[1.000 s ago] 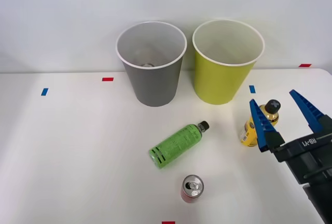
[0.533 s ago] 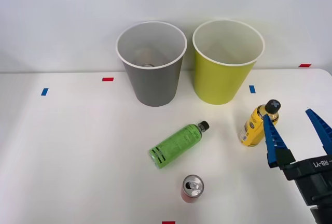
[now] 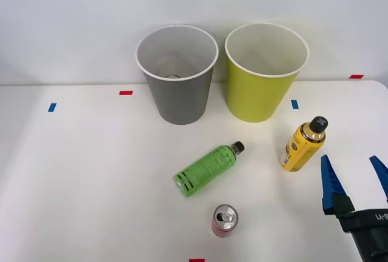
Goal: Put cans in the gray bin, plastic bottles in the light green bin
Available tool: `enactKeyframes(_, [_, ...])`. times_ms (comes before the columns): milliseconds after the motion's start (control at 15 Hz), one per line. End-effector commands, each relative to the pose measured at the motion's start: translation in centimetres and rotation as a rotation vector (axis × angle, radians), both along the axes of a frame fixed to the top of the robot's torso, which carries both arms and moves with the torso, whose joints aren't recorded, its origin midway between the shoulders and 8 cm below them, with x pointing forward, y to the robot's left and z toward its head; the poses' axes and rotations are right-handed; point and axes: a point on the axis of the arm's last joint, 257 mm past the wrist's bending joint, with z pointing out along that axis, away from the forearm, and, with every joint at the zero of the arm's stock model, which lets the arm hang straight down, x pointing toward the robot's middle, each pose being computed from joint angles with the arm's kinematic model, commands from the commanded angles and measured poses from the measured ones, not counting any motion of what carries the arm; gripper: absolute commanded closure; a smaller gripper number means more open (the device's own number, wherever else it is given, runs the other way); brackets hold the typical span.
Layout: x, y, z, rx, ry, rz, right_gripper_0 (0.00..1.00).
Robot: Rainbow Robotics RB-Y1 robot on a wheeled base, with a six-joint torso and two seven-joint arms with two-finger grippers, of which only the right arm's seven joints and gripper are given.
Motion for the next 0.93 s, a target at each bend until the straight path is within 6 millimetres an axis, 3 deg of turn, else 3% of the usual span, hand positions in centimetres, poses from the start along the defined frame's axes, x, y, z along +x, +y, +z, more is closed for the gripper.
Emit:
enactKeyframes(67, [-1.5, -0.6, -2.8, -0.001, 0.004, -0.013, 0.00])
enactKeyframes(200, [-2.5, -0.9, -4.3, -0.003, 0.024, -0.028, 0.00])
enactKeyframes(467, [-4.7, -1.1, -5.4, -0.067, 0.049, -0.086, 0.00])
enactKeyframes(933, [-7.7, 0.5, -8.9, -0.057, 0.085, -0.081, 0.00])
